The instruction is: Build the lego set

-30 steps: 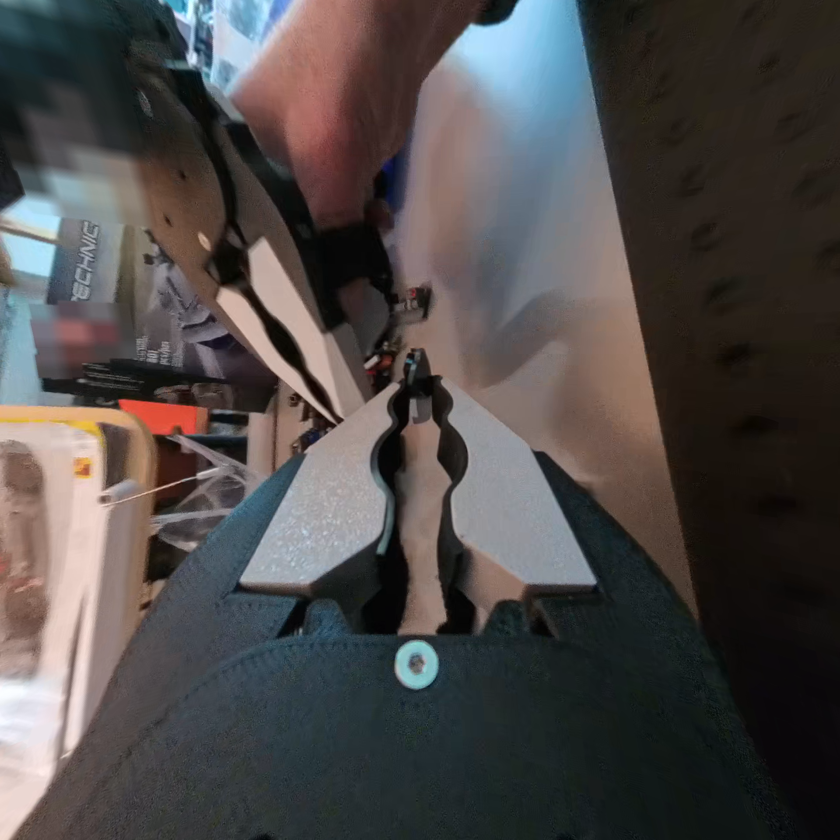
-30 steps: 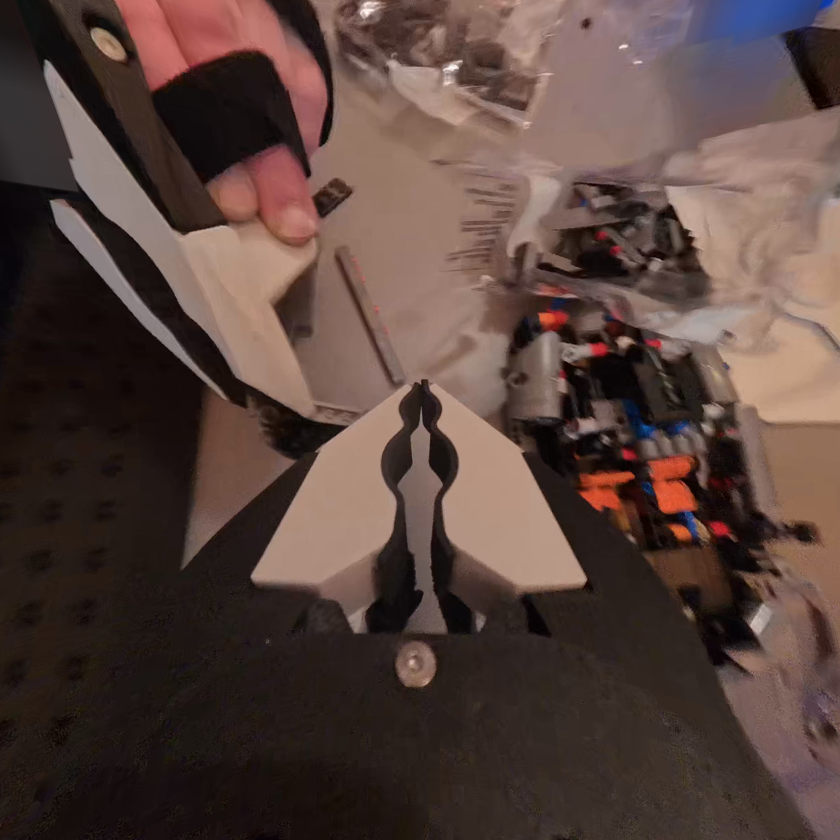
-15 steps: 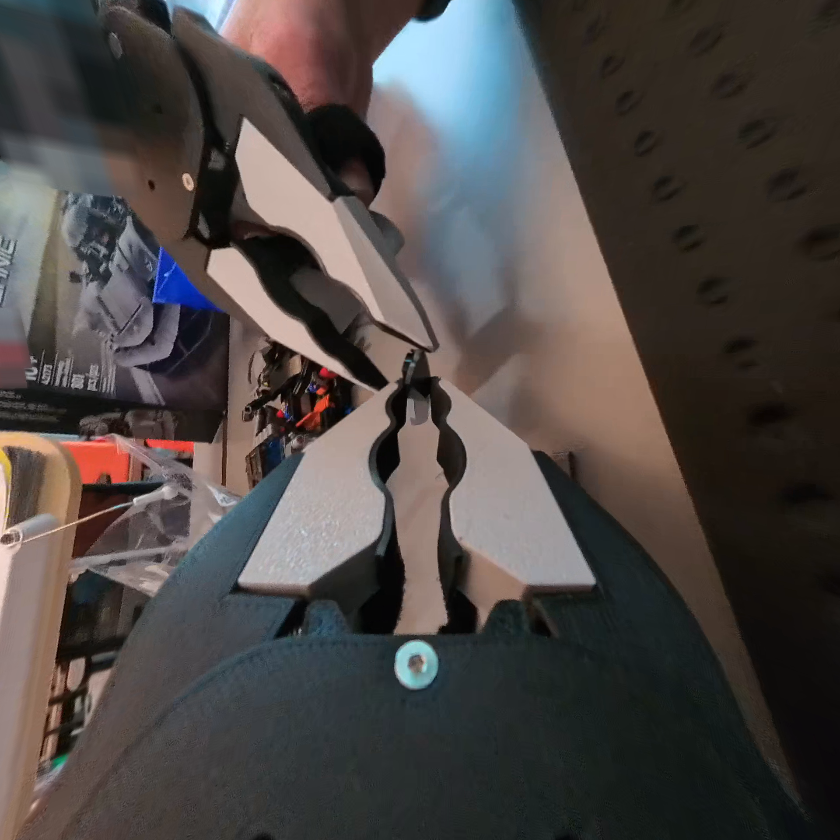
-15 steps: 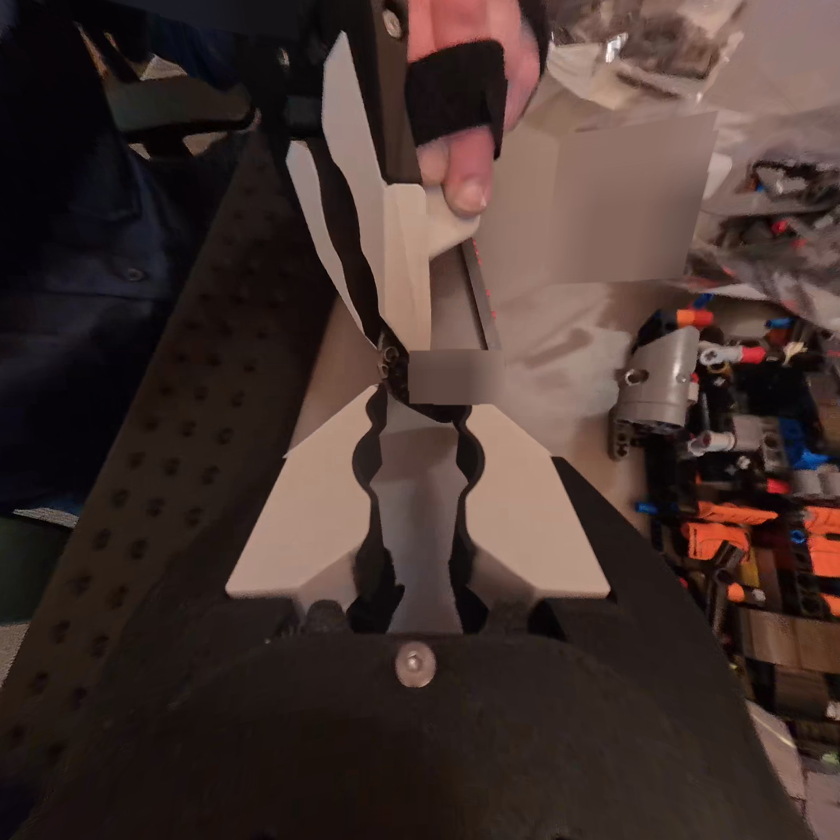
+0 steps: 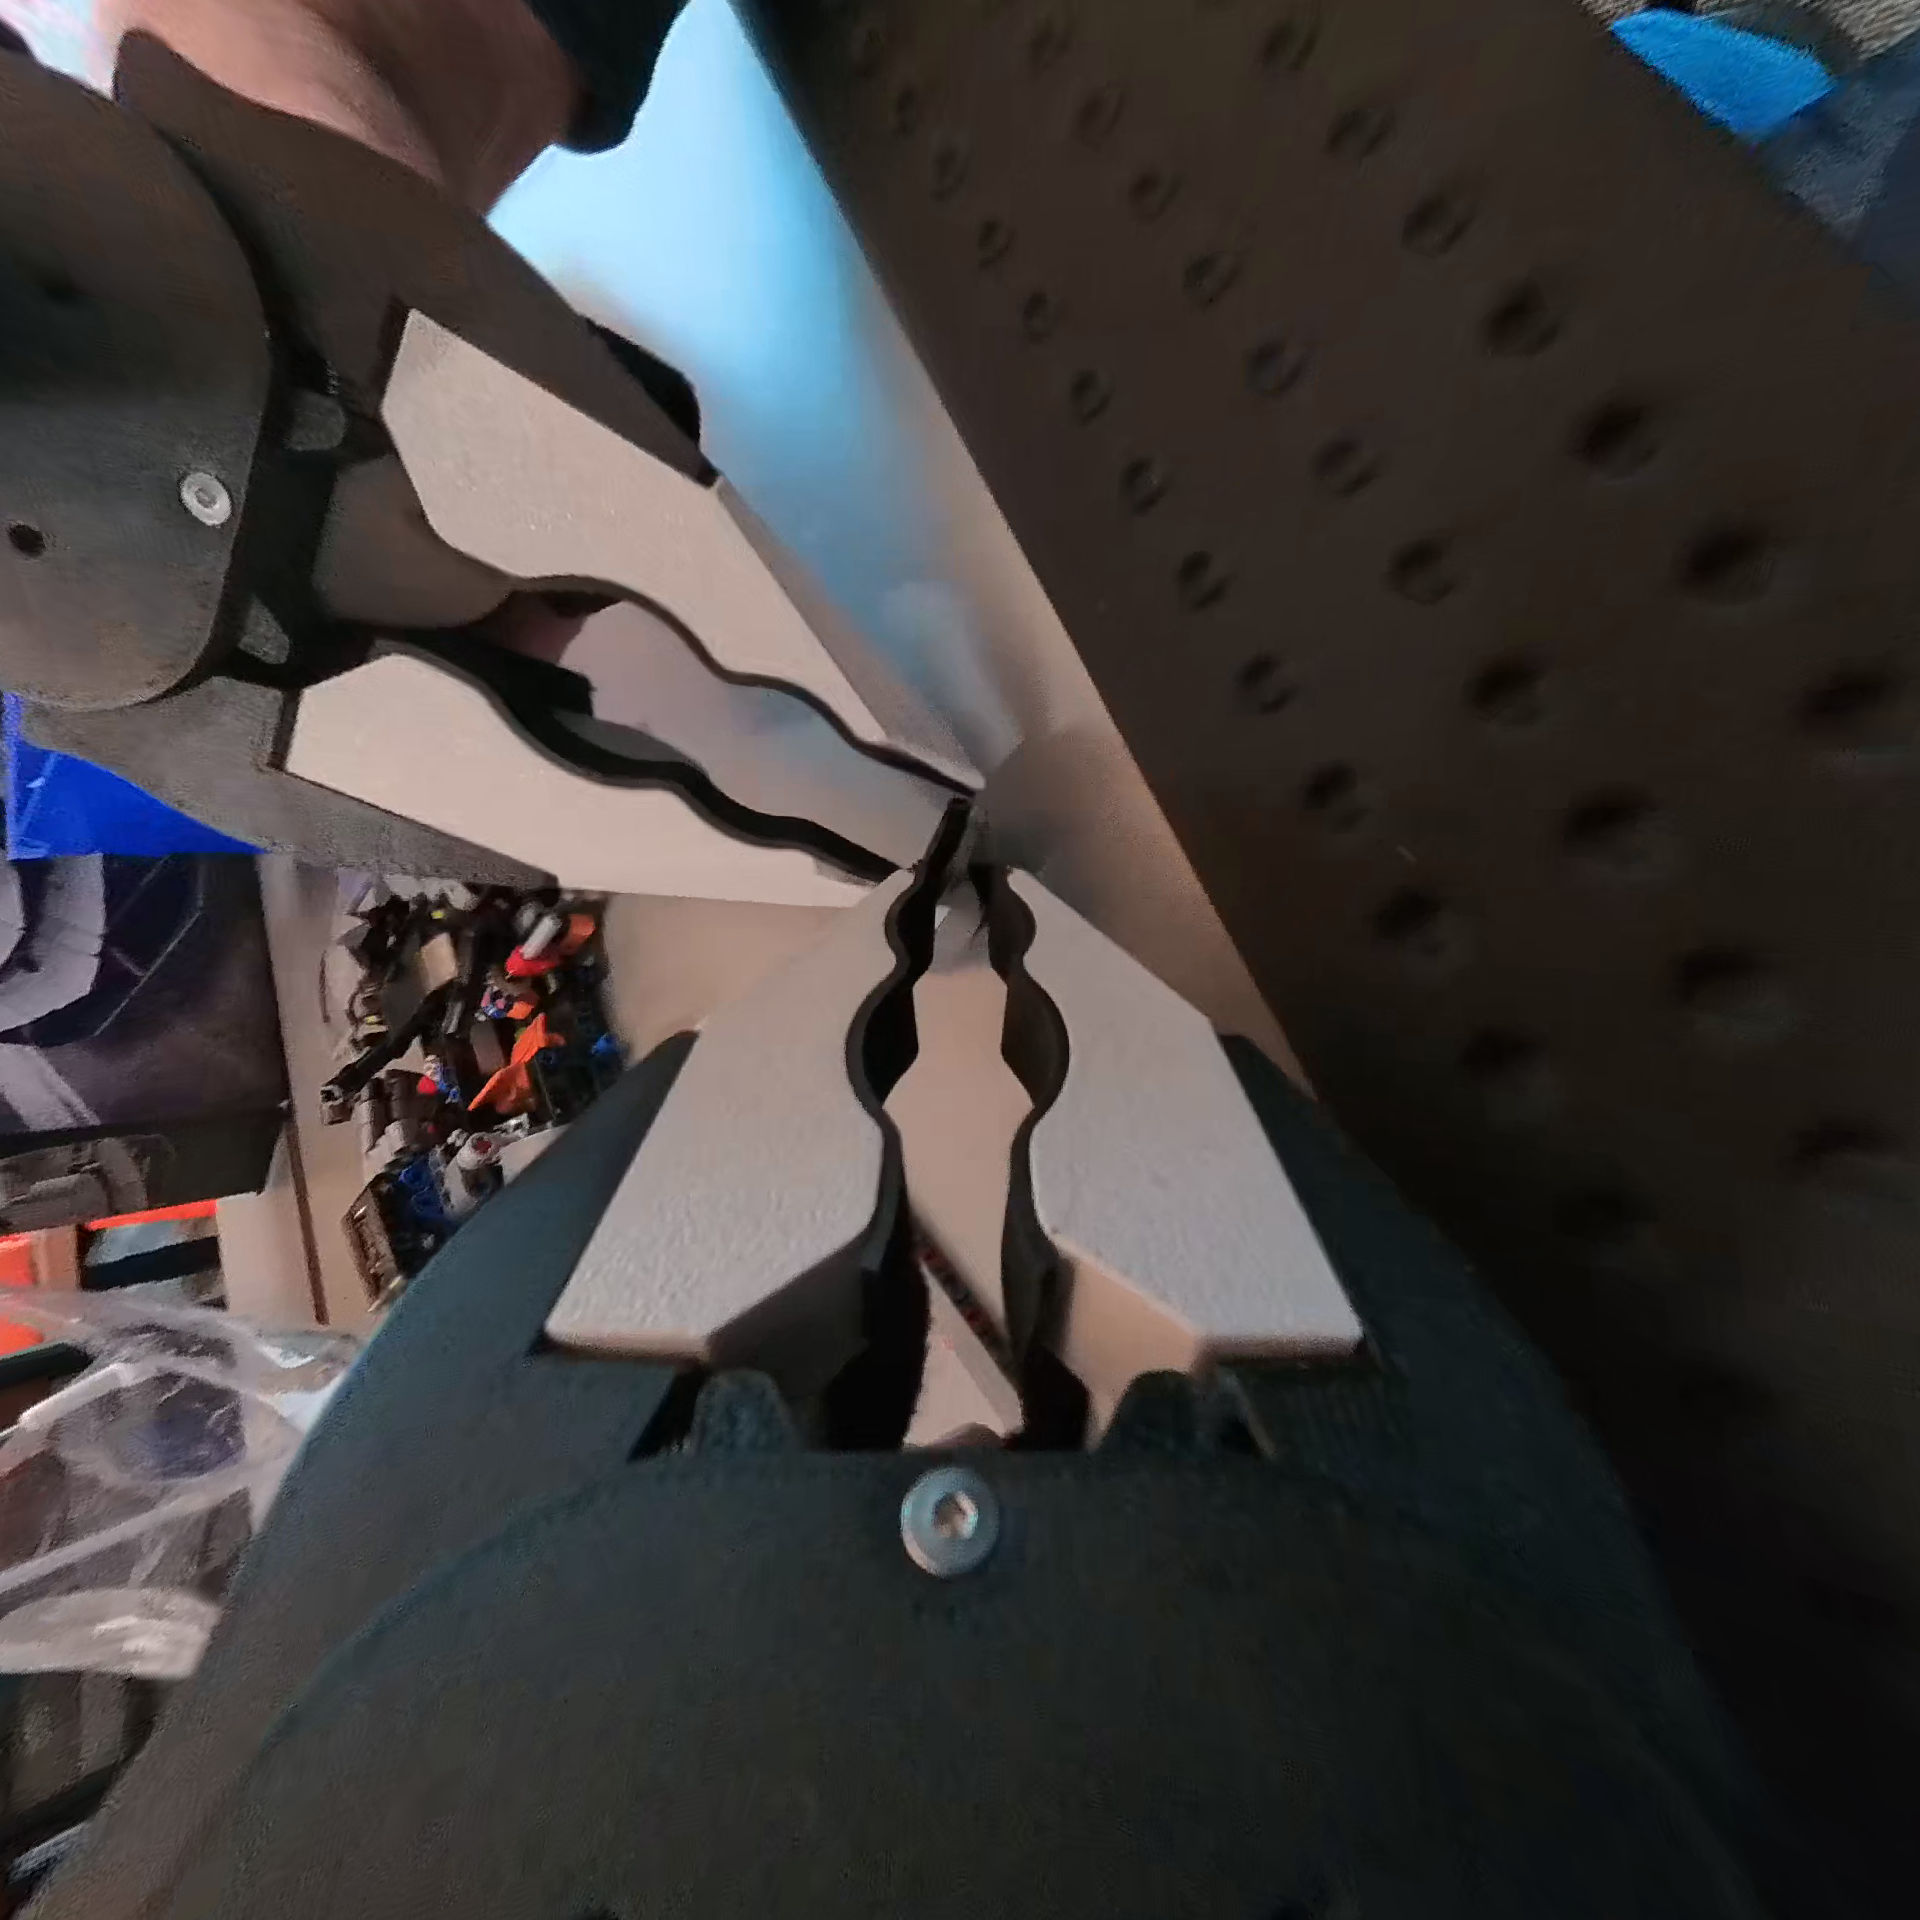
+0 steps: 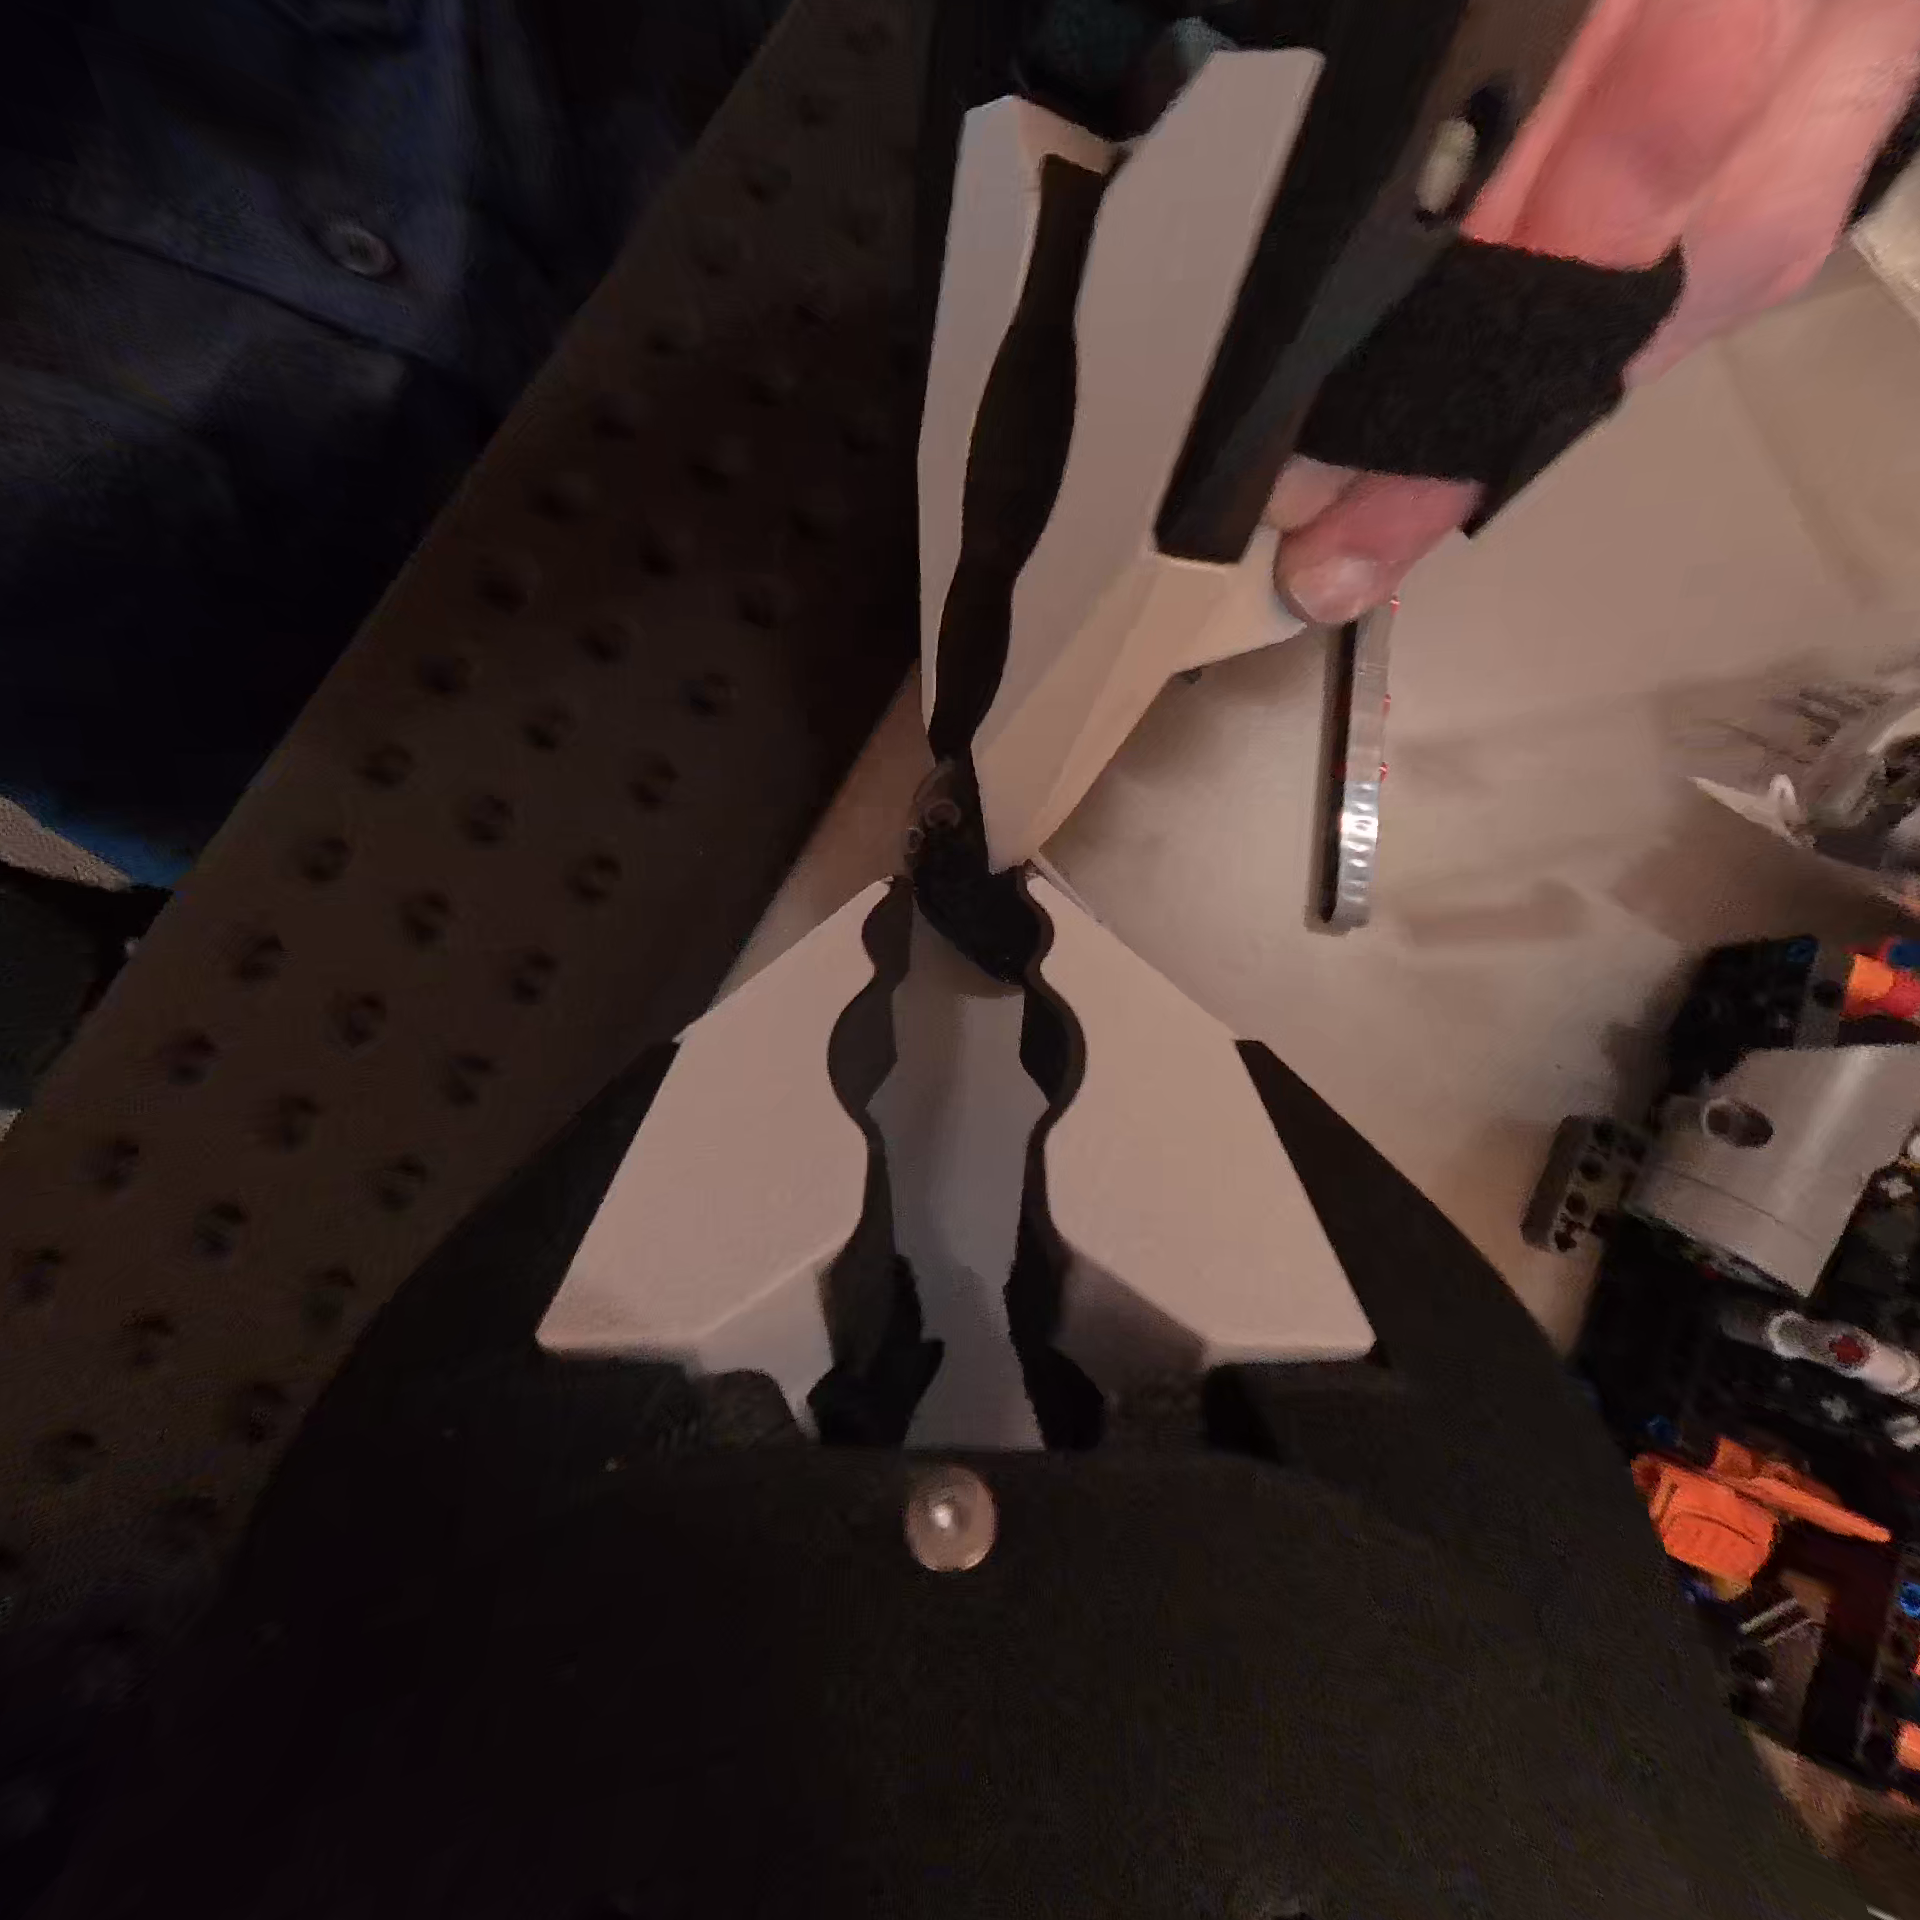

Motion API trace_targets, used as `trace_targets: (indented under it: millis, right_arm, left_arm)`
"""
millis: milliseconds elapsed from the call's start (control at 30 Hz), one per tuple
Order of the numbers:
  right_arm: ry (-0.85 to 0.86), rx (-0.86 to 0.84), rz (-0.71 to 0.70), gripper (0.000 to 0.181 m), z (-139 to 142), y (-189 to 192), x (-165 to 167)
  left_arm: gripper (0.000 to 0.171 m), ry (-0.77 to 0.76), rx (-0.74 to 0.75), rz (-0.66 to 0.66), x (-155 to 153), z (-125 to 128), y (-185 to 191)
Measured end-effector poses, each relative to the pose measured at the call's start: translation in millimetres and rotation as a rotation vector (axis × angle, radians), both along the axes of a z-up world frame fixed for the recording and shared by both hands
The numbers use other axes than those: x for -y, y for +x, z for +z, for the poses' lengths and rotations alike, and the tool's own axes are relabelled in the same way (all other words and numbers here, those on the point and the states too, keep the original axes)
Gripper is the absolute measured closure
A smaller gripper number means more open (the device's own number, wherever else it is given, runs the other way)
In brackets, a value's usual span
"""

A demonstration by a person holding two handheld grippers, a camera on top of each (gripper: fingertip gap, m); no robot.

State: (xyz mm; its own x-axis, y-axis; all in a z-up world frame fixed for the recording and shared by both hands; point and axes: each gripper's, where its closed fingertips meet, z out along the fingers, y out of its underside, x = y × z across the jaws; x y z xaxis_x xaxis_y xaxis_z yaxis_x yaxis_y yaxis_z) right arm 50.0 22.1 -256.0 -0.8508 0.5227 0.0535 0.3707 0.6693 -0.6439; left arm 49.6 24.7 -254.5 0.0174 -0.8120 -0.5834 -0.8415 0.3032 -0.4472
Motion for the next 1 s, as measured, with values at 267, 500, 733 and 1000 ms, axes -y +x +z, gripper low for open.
trace_targets:
  millis: [267, 500, 733, 1000]
  right_arm:
    - [0.110, 0.007, 0.012, 0.166, -4, 1, 2]
    - [0.143, 0.006, 0.018, 0.167, -4, 5, 4]
    - [0.114, 0.091, 0.063, 0.181, -16, 26, 8]
    - [-0.059, -0.094, -0.203, 0.175, 26, -15, -24]
  left_arm:
    - [0.163, -0.041, -0.013, -0.025, 5, -5, 0]
    - [0.163, -0.057, 0.009, -0.025, 5, -5, 1]
    - [0.165, -0.049, -0.004, 0.126, -14, -2, -32]
    - [0.165, -0.227, 0.256, 0.138, -8, 15, -18]
